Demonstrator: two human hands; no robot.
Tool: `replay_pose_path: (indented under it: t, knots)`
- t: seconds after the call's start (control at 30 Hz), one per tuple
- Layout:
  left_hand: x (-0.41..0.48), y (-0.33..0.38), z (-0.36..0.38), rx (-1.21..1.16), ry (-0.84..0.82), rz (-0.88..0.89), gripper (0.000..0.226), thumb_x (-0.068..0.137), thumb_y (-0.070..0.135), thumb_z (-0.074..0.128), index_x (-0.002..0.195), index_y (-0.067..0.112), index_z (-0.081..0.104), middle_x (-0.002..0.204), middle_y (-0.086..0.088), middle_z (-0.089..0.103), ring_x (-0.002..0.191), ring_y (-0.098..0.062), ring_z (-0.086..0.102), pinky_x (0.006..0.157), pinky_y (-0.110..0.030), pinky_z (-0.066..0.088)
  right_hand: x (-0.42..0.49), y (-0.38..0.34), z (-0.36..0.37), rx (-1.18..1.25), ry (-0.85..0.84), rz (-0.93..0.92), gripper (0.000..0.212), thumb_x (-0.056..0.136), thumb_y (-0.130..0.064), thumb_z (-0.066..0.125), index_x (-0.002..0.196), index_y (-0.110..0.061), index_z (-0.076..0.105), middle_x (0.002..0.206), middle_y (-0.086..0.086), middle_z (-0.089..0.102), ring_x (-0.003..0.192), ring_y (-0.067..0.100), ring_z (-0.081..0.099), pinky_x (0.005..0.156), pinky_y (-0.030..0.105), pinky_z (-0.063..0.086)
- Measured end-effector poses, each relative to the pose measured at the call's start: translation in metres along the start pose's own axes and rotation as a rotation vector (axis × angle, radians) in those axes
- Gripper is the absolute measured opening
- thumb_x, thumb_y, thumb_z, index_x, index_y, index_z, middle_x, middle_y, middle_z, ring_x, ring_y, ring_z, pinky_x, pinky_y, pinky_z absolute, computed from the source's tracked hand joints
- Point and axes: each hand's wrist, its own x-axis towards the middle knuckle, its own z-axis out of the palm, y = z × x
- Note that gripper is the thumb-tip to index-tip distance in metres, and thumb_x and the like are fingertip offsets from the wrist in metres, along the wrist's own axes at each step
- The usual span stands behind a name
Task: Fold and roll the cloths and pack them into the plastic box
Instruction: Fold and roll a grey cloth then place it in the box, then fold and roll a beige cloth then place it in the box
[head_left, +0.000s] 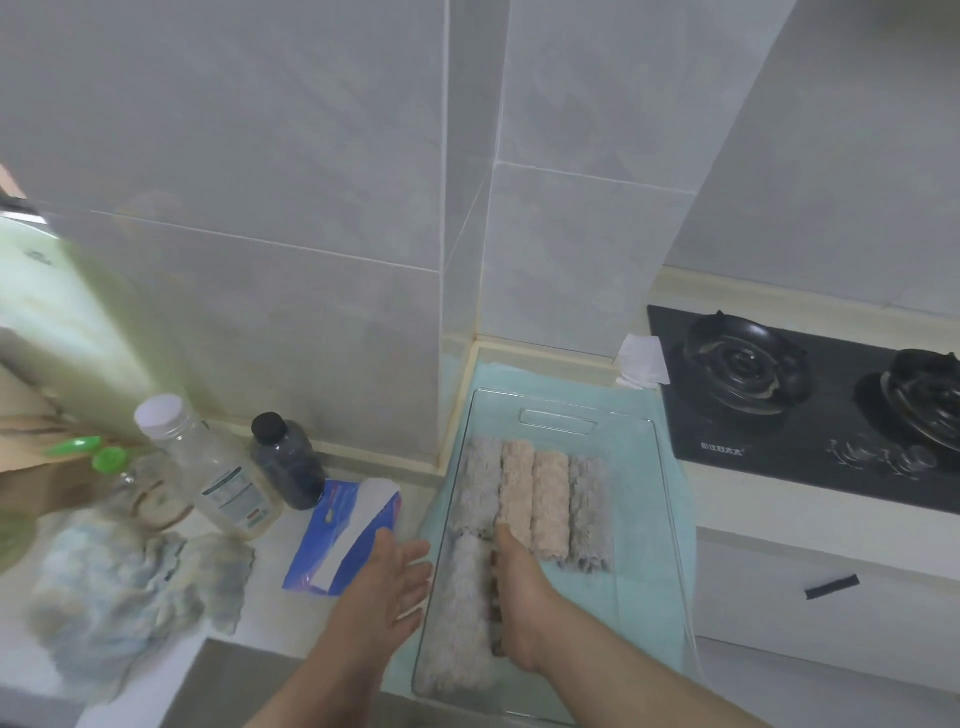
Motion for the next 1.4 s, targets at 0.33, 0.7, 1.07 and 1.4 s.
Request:
replay_pose_path:
  t: [0.33,0.7,1.07,1.4]
  knots:
    - [-0.046,-0.013,0.020,-0.088,0.257,0.263,0.057,0.099,0.051,0.023,0.118,0.012,0.060,0.130,-0.015,0.057,0.121,-0.027,0.051,0.108,-0.041,0.034,-0.022,0.006,-0.029,-0.100,-0.098,0.000,0.077,0.089,-0.069,0.039,0.144,-0.015,0.038,0.147,0.008,0.040,0.134,0.028,0.038,0.115,0.044,0.024]
    - [-0.173,-0.053,0.019,-0.338,0.666,0.660,0.027,0.089,0.027,0.053,0.107,0.011,0.064,0.117,-0.012,0.065,0.111,-0.025,0.059,0.095,-0.043,0.044,-0.130,-0.035,-0.055,-0.439,-0.499,-0.710,0.011,0.091,-0.016,0.056,0.084,-0.016,0.065,0.086,0.005,0.063,0.079,0.016,0.057,0.078,0.029,0.048]
    - [-0.403,-0.226,-0.032,-0.536,1.323,0.792,0.026,0.097,0.013,0.042,0.102,0.002,0.065,0.111,-0.017,0.068,0.108,-0.032,0.062,0.088,-0.043,0.051,-0.266,0.086,0.043,-0.714,-1.043,-0.783,0.014,0.092,-0.010,0.055,0.094,-0.015,0.067,0.101,0.013,0.070,0.089,0.023,0.062,0.085,0.036,0.051]
    - [-0.602,-0.414,-0.032,-0.728,1.778,0.755,0.015,0.089,0.005,0.056,0.098,0.006,0.067,0.106,-0.015,0.070,0.105,-0.030,0.063,0.094,-0.048,0.048,-0.380,0.329,0.112,-1.005,-1.394,-0.650,0.015,0.093,-0.008,0.055,0.097,-0.014,0.067,0.101,0.009,0.070,0.094,0.026,0.066,0.081,0.038,0.055]
